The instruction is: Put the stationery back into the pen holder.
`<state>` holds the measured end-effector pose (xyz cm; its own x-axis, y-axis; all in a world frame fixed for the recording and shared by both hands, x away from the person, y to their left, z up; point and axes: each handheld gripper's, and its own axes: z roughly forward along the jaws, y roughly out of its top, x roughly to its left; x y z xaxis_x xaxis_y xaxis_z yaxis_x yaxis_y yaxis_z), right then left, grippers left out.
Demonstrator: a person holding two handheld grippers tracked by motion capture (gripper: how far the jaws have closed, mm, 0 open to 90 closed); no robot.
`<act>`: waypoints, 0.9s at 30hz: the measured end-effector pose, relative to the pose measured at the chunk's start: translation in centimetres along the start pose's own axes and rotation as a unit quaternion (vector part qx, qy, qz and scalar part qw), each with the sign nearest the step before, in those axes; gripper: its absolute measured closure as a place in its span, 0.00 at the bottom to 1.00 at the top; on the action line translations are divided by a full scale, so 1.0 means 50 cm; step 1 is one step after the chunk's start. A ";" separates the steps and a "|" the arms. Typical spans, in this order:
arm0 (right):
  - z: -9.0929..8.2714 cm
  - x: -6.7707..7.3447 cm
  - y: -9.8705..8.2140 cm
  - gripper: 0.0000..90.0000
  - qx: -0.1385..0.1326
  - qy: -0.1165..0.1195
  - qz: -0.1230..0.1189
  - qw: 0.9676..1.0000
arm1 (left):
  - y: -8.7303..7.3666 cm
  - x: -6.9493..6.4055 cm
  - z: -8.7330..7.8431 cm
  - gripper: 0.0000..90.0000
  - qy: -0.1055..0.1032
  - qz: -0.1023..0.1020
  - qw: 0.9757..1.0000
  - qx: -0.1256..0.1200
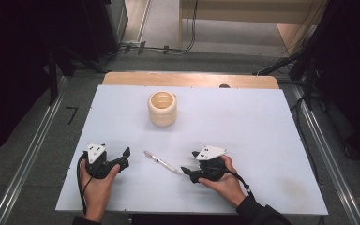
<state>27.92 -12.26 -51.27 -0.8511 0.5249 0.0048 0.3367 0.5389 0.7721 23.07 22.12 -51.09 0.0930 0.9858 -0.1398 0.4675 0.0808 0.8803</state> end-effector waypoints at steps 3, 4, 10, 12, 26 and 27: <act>0.004 0.005 0.004 0.31 0.001 0.004 -0.002 1.000 | 0.000 0.000 0.000 0.09 0.000 0.000 1.000 0.000; 0.006 0.007 0.005 0.31 0.001 0.006 -0.003 1.000 | 0.000 0.000 0.000 0.09 0.000 -0.001 1.000 0.000; 0.016 0.016 0.013 0.31 0.003 0.011 -0.009 1.000 | 0.000 0.001 0.000 0.09 -0.001 -0.002 1.000 -0.001; 0.019 0.019 0.015 0.32 0.004 0.012 -0.011 1.000 | 0.000 0.001 0.000 0.09 -0.001 -0.002 1.000 -0.001; 0.048 0.047 0.036 0.36 0.015 0.024 -0.023 0.999 | -0.001 0.003 -0.001 0.09 -0.001 -0.003 1.000 0.000; 0.051 0.050 0.038 0.38 0.020 0.023 -0.025 0.999 | -0.001 0.004 -0.001 0.09 -0.001 -0.003 1.000 0.001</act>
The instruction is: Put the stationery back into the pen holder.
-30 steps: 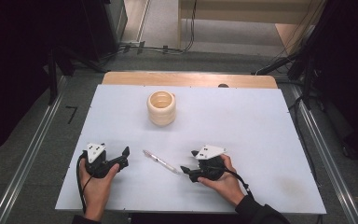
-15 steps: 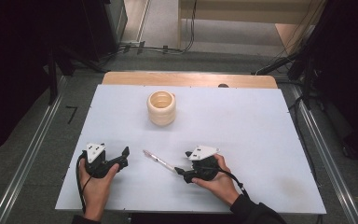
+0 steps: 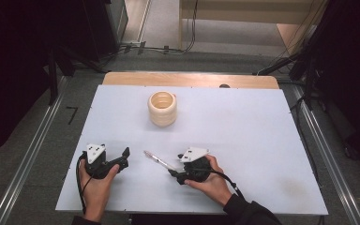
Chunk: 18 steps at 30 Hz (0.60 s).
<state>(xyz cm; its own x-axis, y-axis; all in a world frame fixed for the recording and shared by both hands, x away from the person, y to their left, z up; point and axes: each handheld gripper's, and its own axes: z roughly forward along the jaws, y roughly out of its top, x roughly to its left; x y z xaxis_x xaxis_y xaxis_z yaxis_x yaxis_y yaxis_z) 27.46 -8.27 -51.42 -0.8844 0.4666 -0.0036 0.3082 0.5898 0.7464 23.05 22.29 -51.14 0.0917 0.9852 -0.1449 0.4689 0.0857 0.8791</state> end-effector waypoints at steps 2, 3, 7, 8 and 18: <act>0.001 0.001 0.001 0.38 0.001 0.000 -0.001 1.000 | 0.000 0.000 0.000 0.09 0.000 0.000 1.000 0.000; 0.002 0.001 0.001 0.40 -0.001 0.001 -0.004 1.000 | 0.000 0.000 0.000 0.09 0.000 0.000 1.000 0.000; 0.002 0.003 0.002 0.43 0.001 0.001 -0.004 1.000 | 0.000 -0.001 0.000 0.09 -0.002 0.001 1.000 -0.001; 0.003 0.004 0.002 0.43 0.002 0.000 -0.007 1.000 | 0.000 -0.001 0.000 0.09 -0.002 0.001 1.000 -0.001; 0.008 0.010 0.004 0.59 0.011 -0.003 -0.020 1.000 | 0.000 -0.001 0.001 0.09 -0.001 0.001 1.000 0.000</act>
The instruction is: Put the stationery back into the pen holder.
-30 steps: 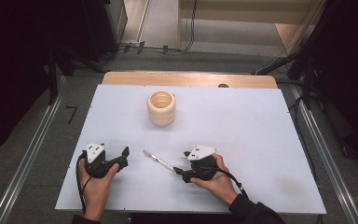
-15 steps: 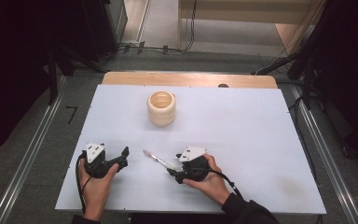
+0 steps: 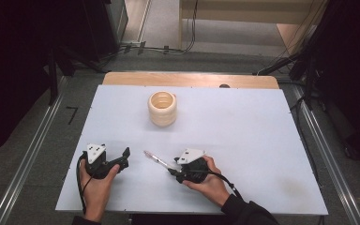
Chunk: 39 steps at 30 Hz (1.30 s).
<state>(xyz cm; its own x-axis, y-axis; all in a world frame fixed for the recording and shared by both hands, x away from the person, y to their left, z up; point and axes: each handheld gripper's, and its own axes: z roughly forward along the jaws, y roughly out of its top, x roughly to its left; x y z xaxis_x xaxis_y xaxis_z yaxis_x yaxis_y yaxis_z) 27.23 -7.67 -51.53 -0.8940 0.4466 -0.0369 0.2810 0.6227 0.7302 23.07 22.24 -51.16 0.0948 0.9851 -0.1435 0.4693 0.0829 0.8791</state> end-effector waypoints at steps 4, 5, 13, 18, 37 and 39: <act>0.001 0.002 0.001 0.67 -0.001 0.003 -0.002 1.000 | 0.000 0.000 0.000 0.09 -0.001 0.000 1.000 0.000; 0.001 0.002 0.001 0.67 -0.001 0.003 -0.002 1.000 | 0.000 -0.001 0.000 0.09 -0.001 0.000 1.000 0.000; 0.002 0.006 0.002 0.78 0.001 0.007 -0.006 1.000 | 0.000 -0.001 0.000 0.09 -0.001 0.000 1.000 0.000; 0.002 0.006 0.002 0.81 0.002 0.010 0.003 1.000 | 0.000 -0.001 0.000 0.09 -0.001 0.001 1.000 0.000; 0.002 0.005 0.002 0.88 0.003 0.017 0.022 1.000 | 0.000 -0.002 0.000 0.09 -0.001 0.002 1.000 0.001; 0.002 0.004 0.002 0.88 0.002 0.017 0.021 1.000 | 0.000 -0.001 0.000 0.09 -0.001 0.002 1.000 0.001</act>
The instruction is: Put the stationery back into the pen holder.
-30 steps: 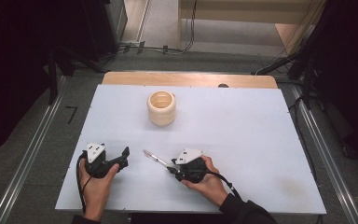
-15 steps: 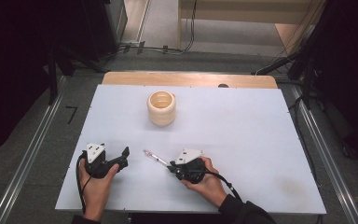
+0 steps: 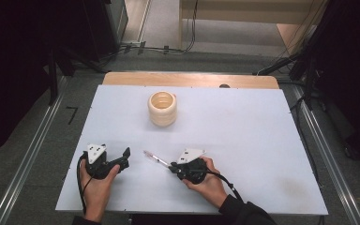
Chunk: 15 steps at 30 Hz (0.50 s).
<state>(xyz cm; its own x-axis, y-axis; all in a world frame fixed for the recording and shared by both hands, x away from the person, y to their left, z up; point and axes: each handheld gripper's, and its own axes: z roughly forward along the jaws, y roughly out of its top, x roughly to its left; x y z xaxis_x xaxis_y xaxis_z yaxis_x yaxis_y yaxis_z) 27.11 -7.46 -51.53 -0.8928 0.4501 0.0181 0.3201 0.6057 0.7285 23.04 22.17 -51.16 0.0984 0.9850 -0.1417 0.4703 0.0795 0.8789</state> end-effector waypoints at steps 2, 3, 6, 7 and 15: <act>0.000 -0.002 0.000 0.88 0.000 0.004 0.003 1.000 | 0.000 0.000 0.001 0.09 0.000 0.000 1.000 0.000; -0.001 -0.003 0.000 0.88 0.001 0.004 0.005 1.000 | 0.000 0.000 0.001 0.09 0.000 0.000 1.000 0.000; -0.002 -0.004 0.000 0.88 0.002 0.006 0.007 1.000 | 0.000 0.000 0.000 0.09 0.000 0.000 1.000 -0.001; -0.002 -0.005 0.001 0.88 0.001 0.005 0.008 1.000 | 0.000 0.000 0.000 0.09 -0.001 0.000 1.000 -0.001; -0.014 -0.016 0.004 0.88 -0.006 -0.002 0.015 1.000 | 0.000 0.001 0.000 0.09 -0.002 -0.001 1.000 -0.001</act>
<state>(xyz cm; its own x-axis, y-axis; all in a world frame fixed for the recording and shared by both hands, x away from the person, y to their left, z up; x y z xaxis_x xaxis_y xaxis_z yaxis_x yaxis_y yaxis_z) 27.67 -8.18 -50.92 -0.8819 0.4698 0.0379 0.3427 0.5840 0.7359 23.04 22.20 -51.17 0.1009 0.9844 -0.1443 0.4683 0.0810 0.8799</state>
